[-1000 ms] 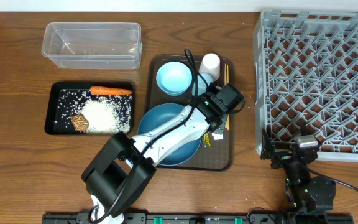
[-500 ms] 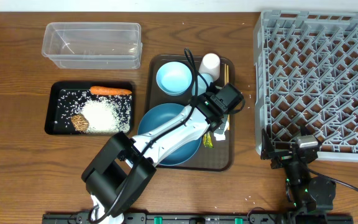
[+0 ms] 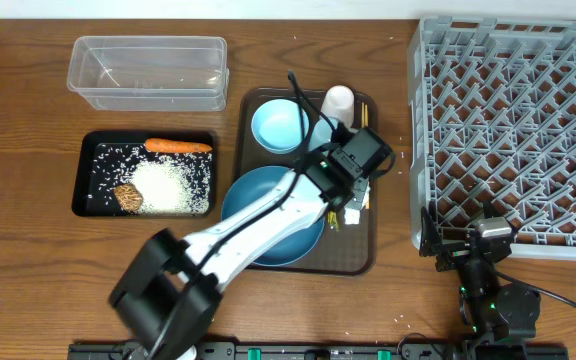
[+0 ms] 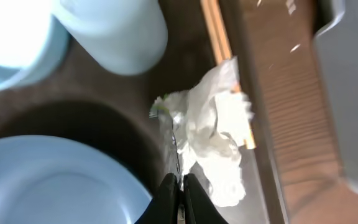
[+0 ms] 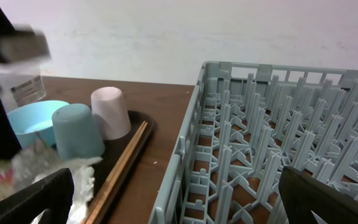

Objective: Sort waste into correct bins and load items into the dishwasher rack
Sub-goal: 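Close the left gripper on the foil wrapper, then lift the foil wrapper and carry it to the clear plastic box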

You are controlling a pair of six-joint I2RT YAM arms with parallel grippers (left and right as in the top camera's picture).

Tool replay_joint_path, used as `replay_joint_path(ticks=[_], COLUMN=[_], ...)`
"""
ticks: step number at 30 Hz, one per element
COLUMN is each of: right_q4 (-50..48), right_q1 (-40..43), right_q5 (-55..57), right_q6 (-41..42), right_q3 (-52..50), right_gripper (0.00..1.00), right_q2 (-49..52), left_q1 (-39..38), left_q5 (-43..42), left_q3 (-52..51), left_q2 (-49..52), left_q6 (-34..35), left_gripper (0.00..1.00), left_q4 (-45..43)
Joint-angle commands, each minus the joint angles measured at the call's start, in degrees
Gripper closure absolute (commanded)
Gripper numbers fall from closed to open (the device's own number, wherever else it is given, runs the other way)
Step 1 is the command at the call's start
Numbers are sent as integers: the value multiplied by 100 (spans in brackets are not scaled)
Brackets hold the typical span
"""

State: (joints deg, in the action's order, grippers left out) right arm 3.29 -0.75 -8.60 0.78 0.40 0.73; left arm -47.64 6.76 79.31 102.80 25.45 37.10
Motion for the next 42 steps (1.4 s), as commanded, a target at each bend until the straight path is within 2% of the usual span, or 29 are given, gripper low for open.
replay_joint_path(ticks=[1, 5, 13, 17, 20, 25, 27, 31, 33, 42], right_q4=[17, 17, 17, 17, 17, 17, 17, 17, 17, 17], right_q1=[81, 81, 81, 81, 81, 81, 81, 81, 81, 81], right_q5=[-26, -24, -24, -24, -24, -24, -24, -24, -24, -24], right_q6=[-63, -63, -63, -63, -63, -63, -63, -63, -63, -63], right_q3=[-9, -9, -9, -9, -9, -9, -9, -9, -9, -9], right_gripper=[1, 1, 1, 1, 1, 1, 1, 1, 1, 1], right_q2=[4, 2, 4, 4, 2, 2, 4, 2, 4, 4], left_q1=[31, 31, 48, 192, 435, 1213, 1609, 2481, 2962, 4454], left_q5=[358, 734, 2337, 3373, 3794, 3722, 3720, 3626, 3244, 975], left_q3=[162, 162, 162, 162, 162, 162, 160, 160, 160, 160], left_q2=[-302, -452, -942, -1137, -1163, -1150, -1139, -1139, -1108, -245], left_q6=[-17, -13, -11, -7, -9, 83, 498, 1845, 2194, 2199], left_gripper=[94, 94, 94, 94, 94, 94, 94, 94, 94, 94], left_q4=[55, 101, 26, -299, -721, -1482, -1716, -1917, -2061, -3626])
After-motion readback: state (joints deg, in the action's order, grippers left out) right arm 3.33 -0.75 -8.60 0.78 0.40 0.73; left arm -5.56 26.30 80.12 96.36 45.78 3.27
